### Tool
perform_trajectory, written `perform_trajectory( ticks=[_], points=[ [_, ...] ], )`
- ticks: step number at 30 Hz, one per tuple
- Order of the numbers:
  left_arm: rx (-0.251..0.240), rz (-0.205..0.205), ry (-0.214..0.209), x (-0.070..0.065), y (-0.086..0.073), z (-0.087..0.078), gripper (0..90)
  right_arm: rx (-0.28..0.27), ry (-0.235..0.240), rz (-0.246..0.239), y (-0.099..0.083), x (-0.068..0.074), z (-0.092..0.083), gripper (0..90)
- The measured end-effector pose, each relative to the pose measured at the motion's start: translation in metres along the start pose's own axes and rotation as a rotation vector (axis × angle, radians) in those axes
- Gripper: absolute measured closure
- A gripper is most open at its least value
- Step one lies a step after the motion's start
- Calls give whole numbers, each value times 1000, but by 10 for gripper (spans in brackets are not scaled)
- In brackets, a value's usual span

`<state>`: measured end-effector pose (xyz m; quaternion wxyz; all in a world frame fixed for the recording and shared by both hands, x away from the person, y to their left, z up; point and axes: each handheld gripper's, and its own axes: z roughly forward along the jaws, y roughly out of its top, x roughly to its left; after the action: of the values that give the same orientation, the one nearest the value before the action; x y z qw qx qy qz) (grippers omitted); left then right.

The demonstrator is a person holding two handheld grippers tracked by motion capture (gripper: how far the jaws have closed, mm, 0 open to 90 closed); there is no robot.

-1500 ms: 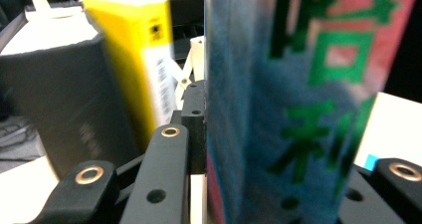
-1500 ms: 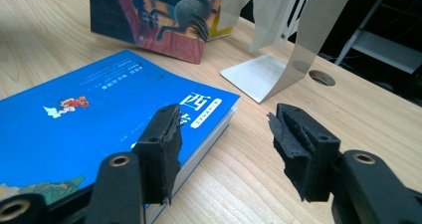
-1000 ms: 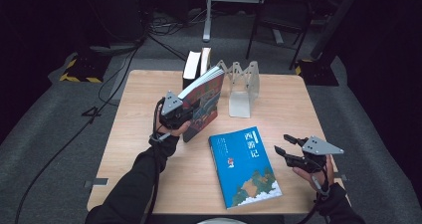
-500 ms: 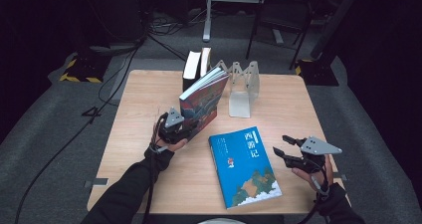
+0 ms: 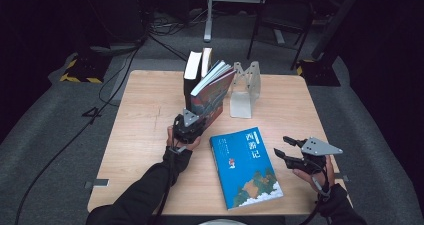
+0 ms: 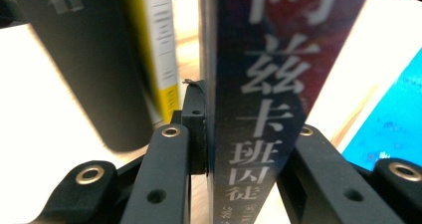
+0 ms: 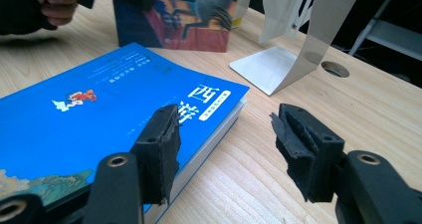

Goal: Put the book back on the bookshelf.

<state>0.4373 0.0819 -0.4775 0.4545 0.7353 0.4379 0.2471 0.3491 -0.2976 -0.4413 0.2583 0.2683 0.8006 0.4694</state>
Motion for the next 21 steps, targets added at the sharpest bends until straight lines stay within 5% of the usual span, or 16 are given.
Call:
perform_trajectory(
  ticks=[9,21],
  points=[
    [2,-70,68,-12,14,23,740,7,3,-9,0,1,1,425],
    [13,-73,78,-29,29,51,738,18,6,-9,-1,1,2,423]
  ],
)
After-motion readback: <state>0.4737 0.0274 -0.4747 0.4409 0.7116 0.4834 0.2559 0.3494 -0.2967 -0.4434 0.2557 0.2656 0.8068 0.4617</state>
